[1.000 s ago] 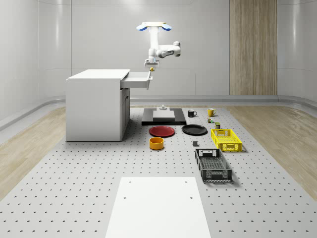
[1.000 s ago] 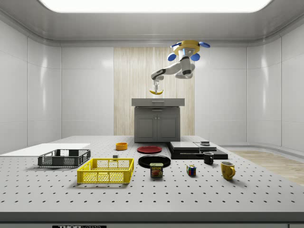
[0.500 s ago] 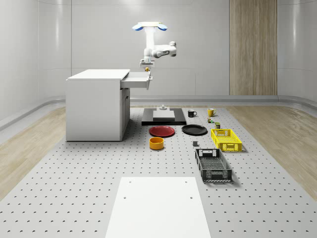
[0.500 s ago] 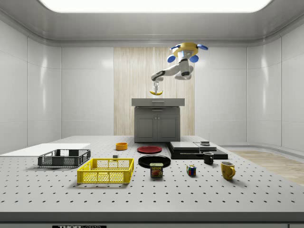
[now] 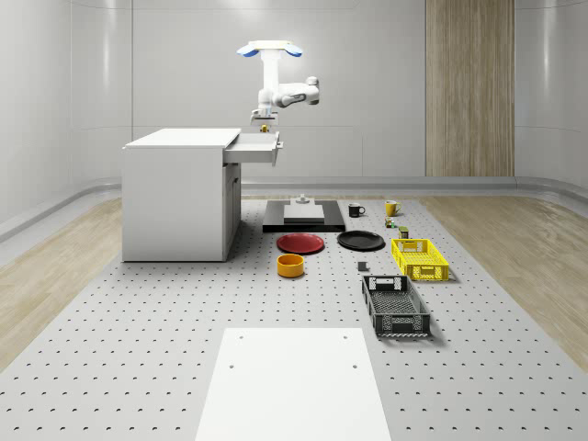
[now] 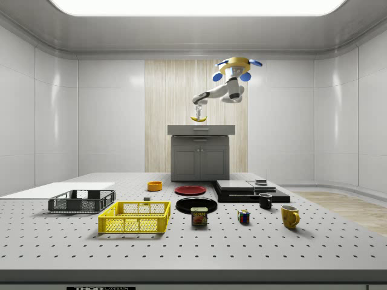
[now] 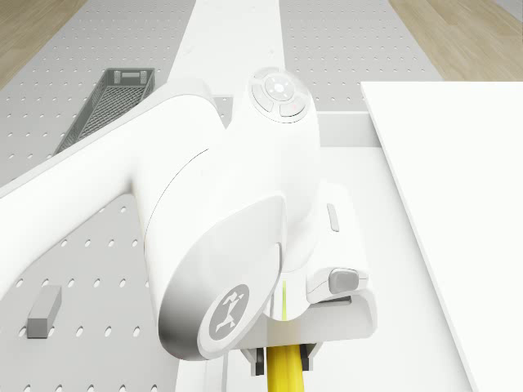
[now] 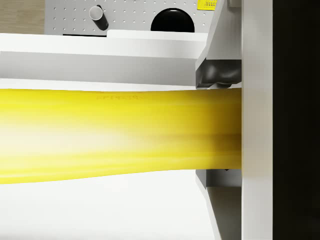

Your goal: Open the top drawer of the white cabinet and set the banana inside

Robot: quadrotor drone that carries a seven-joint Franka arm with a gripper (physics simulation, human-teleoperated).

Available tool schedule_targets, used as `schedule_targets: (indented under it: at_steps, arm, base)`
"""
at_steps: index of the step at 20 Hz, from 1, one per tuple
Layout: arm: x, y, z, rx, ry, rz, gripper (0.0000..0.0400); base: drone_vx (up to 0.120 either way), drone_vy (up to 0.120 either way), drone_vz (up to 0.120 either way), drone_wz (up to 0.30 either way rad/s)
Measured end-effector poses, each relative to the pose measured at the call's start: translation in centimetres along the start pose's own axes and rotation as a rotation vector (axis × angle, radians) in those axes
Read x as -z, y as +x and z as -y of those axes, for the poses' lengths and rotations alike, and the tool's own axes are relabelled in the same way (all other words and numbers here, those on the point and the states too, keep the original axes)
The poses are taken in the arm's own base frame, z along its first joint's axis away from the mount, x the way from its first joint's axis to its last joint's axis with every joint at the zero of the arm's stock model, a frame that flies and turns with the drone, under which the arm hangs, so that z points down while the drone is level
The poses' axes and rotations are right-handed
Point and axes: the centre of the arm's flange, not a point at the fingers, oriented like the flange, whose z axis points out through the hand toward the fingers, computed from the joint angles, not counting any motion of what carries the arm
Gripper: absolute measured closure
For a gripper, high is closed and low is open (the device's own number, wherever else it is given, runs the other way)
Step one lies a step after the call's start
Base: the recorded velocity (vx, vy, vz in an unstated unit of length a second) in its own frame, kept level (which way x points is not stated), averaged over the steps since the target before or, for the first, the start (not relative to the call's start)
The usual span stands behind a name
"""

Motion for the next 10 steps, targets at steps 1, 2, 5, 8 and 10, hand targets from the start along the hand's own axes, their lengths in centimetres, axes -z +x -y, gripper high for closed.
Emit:
schedule_targets:
  at_steps: [1, 2, 5, 8, 10]
  arm:
    - [0.00, 0.00, 0.00, 0.000, 0.000, 0.000, 0.0210]
    - [0.00, 0.00, 0.00, 0.000, 0.000, 0.000, 0.0210]
    - [0.00, 0.00, 0.00, 0.000, 0.000, 0.000, 0.0210]
    - [0.00, 0.00, 0.00, 0.000, 0.000, 0.000, 0.0210]
    - [0.00, 0.00, 0.00, 0.000, 0.000, 0.000, 0.0210]
  base:
    - [0.000, -0.120, 0.000, 0.000]
    - [0.000, -0.120, 0.000, 0.000]
    - [0.000, -0.120, 0.000, 0.000]
    - [0.000, -0.120, -0.013, 0.000]
    - [0.000, -0.020, -0.120, 0.000]
